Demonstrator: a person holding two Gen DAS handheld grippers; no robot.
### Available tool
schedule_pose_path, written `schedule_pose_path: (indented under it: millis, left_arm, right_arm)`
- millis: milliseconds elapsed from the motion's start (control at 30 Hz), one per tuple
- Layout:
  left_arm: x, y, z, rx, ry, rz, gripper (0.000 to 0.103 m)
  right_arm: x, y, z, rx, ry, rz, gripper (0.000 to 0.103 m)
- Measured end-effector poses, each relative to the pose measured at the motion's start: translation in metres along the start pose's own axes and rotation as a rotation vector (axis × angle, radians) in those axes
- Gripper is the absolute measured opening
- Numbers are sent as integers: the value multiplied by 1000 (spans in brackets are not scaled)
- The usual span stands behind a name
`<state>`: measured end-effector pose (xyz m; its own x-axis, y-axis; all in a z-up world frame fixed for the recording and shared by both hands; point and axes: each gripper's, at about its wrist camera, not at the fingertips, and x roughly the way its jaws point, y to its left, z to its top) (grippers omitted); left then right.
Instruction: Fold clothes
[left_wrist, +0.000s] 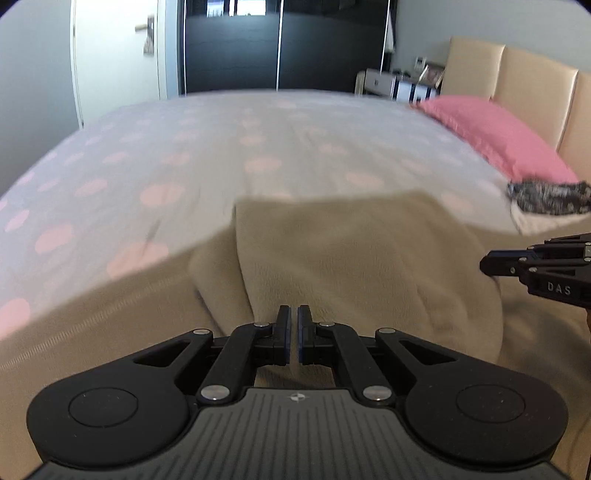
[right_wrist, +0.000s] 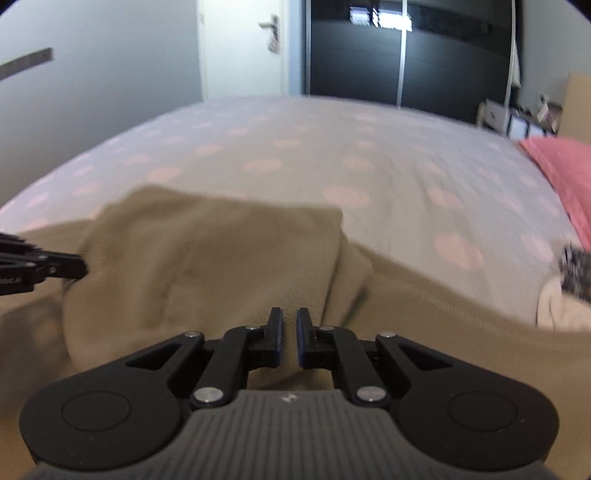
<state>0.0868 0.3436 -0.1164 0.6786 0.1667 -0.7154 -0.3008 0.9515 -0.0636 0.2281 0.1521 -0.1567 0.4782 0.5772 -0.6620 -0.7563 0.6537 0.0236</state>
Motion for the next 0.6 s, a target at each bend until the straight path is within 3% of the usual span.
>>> schedule_pose_path:
  millis: [67,300,467,600]
  left_arm:
    - [11,3,-8,-15,54,7,1]
    - [8,3,-8,-25,88,20,1]
    - [-10,2,-10,-56,74,34,1]
    - [-30,-7,-10,-85,5,39,1]
  right_arm:
    - [13,-8,-8,51,52,-14,10]
    - [12,-2,-14,31,83,-51,12]
    - [-13,-1,-13,73,68,-57,13]
    - [-35,11,-12,71,-1,-69,13]
